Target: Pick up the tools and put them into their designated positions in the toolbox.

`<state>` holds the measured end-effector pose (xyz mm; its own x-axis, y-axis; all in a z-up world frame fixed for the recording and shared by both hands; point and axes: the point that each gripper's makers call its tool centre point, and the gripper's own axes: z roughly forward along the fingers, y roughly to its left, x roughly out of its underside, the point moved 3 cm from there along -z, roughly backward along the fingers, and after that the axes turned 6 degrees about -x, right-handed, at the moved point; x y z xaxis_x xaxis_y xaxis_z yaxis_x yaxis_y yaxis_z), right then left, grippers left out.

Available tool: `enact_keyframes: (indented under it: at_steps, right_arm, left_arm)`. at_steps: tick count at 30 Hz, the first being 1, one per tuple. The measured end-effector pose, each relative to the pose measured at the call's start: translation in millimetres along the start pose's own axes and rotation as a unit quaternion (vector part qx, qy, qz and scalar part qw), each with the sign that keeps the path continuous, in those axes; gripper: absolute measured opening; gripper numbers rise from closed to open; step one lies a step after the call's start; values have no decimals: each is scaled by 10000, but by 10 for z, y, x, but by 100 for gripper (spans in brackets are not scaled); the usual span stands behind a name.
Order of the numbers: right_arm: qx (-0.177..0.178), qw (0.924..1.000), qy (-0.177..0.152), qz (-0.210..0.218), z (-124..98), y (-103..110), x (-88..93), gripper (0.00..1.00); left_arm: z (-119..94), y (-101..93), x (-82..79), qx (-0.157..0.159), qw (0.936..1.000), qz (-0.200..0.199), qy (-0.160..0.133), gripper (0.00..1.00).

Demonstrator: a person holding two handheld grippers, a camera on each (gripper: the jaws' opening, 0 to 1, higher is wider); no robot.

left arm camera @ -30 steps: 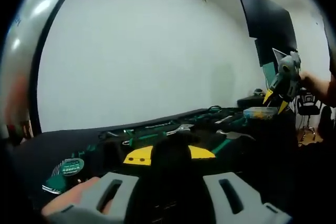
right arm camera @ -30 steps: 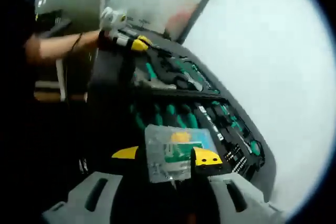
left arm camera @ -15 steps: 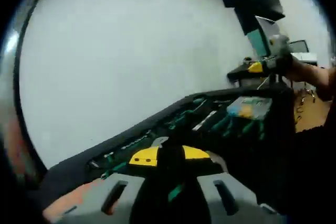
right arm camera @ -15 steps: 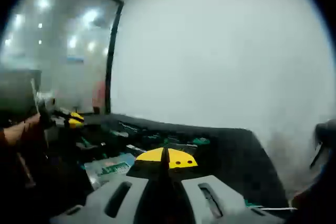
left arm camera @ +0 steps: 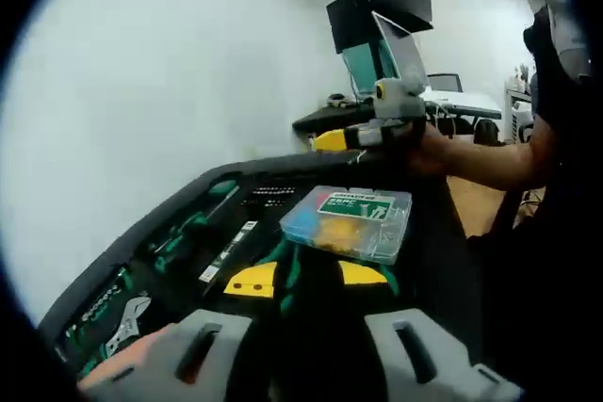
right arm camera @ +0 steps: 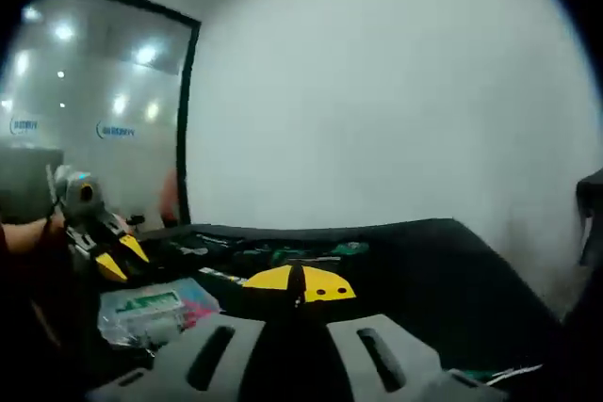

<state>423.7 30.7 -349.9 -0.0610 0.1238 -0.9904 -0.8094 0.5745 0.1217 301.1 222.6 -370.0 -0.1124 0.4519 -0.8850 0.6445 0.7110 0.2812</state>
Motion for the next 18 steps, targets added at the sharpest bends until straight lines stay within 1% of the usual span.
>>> enact_keyframes:
  at_steps: [1,2,3,4,5,6,7,8,10,11,14,16,18]
  right_arm:
    - [-64,9993,-218,285,-22,11,-48,0]
    - [5,9962,-580,642,-57,-45,-123,1]
    - [97,9964,-540,651,-83,-86,-112,1]
    - [243,9974,-468,498,-123,-150,-90,2]
    - [406,9964,-563,484,-156,-215,-106,3]
    - [560,9936,-748,629,-201,-277,-144,4]
    - [638,9918,-804,759,-221,-327,-148,4]
    - [787,9892,-831,917,-248,-388,-134,4]
    - [761,9887,-838,986,-256,-413,-123,4]
    - [745,9884,-842,1021,-255,-410,-122,4]
    - [763,9901,-781,881,-237,-397,-110,4]
    - [753,9909,-700,873,-221,-400,-85,4]
    - [815,9903,-699,881,-235,-432,-77,4]
  left_arm:
    - [55,-10,59,50,9997,117,209,18]
    - [76,-18,65,77,9996,131,231,18]
    - [127,-93,52,313,9992,94,221,17]
    - [155,-160,22,507,9986,23,163,17]
    - [190,-242,-44,751,9971,-84,8,16]
    - [208,-256,-42,794,9968,1,42,14]
    - [256,-257,-46,749,9971,-106,35,14]
    - [291,-278,-57,753,9971,-100,18,14]
    - [362,-316,-60,768,9970,23,60,14]
    - [372,-336,-77,781,9969,21,49,14]
    - [455,-420,-156,937,9956,32,-22,14]
    - [502,-473,-183,991,9950,140,3,14]
    - [534,-515,-205,1006,9947,227,26,14]
